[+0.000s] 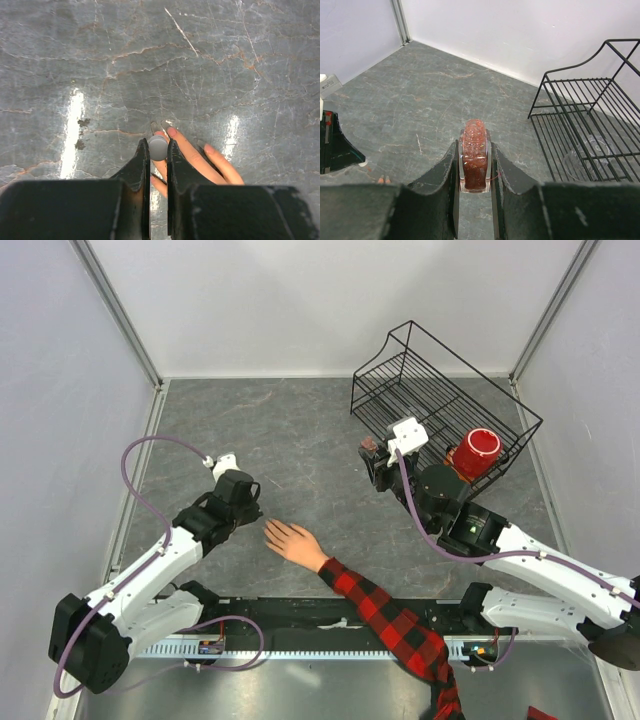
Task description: Paint the nails
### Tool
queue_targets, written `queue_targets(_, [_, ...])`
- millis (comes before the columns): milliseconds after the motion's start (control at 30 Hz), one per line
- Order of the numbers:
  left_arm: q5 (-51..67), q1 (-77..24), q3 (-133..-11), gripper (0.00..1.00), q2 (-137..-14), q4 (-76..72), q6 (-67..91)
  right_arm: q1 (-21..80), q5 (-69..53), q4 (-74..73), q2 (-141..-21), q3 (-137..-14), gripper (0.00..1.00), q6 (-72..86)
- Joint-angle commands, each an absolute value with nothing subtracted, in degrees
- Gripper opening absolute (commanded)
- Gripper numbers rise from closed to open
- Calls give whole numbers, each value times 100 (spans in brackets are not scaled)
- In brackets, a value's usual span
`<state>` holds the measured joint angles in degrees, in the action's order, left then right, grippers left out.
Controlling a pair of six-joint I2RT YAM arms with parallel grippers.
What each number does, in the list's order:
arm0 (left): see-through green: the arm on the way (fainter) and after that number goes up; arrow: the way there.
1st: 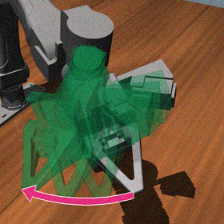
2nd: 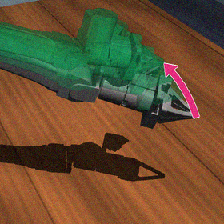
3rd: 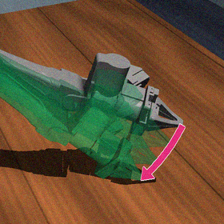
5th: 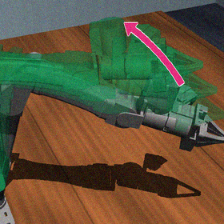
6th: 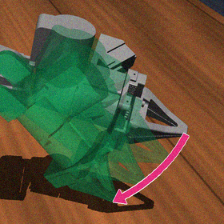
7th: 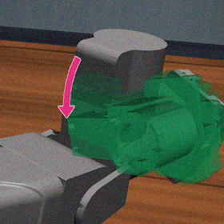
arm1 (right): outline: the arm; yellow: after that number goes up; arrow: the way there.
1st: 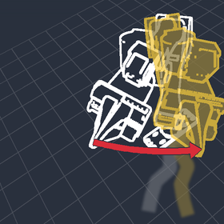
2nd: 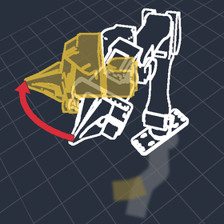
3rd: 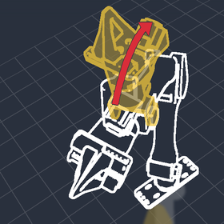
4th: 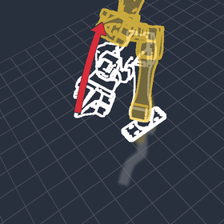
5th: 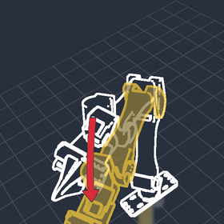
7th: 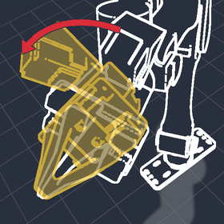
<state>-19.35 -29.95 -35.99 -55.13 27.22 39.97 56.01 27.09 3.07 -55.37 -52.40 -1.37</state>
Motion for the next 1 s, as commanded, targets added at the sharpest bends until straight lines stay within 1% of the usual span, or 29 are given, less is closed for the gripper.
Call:
queue_targets(0, [-1653, -2962, -3419, 2, -5537, 2391, 4227, 5537, 2716, 598, -5555, -5388, 0, -176])
queue_targets(133, [-1433, -2971, -3164, 2, -5441, 2268, 4324, 5520, 2690, 606, -5581, -5388, 0, -141])
queue_targets(300, [-1512, -2971, -3032, 2, -5353, 2241, 4307, 5502, 2646, 589, -5607, -5379, 0, -141])
queue_targets(967, [-1521, -2971, -2980, 2, -5555, 2101, 4201, 5467, 2540, 545, -5660, -5379, 0, -114])
